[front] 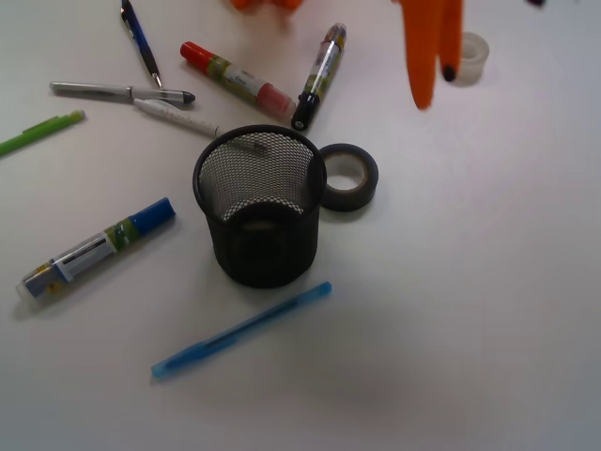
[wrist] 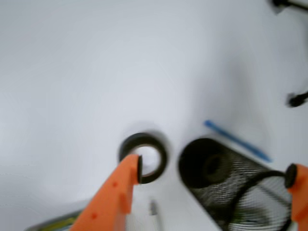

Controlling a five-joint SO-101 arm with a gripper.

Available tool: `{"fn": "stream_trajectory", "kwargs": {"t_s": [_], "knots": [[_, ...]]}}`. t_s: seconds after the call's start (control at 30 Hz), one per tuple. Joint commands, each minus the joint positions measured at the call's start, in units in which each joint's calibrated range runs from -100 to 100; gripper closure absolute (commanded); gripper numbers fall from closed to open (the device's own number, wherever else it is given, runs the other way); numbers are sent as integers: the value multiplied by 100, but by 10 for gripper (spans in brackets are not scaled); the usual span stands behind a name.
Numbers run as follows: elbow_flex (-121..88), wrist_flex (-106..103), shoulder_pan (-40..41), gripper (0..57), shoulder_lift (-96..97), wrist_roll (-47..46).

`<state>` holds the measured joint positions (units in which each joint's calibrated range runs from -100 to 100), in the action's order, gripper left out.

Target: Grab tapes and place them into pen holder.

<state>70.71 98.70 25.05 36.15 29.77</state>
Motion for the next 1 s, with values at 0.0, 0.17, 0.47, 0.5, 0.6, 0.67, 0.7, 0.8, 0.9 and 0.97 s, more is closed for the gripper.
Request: {"fn": "stream_trajectory", "kwargs": {"t_s": [0.0,0.17,0.47,0.5,0.6,0.67,0.7,0.8,0.9,0.97], "knots": [[-1908,86,310,242,-525,1109],[-3457,68,594,242,-959,1919],[-5522,-273,1686,243,-2166,3267],[-5803,-500,1821,243,-2310,3375],[-6790,-1515,2112,243,-2710,3487],[-7470,-2346,2232,243,-2888,3502],[-7787,-2723,2284,243,-2956,3502],[-8556,-3475,2366,242,-3143,3502],[-8973,-3606,2449,242,-3228,3512],[-9000,-3606,2538,242,-3237,3526]]}}
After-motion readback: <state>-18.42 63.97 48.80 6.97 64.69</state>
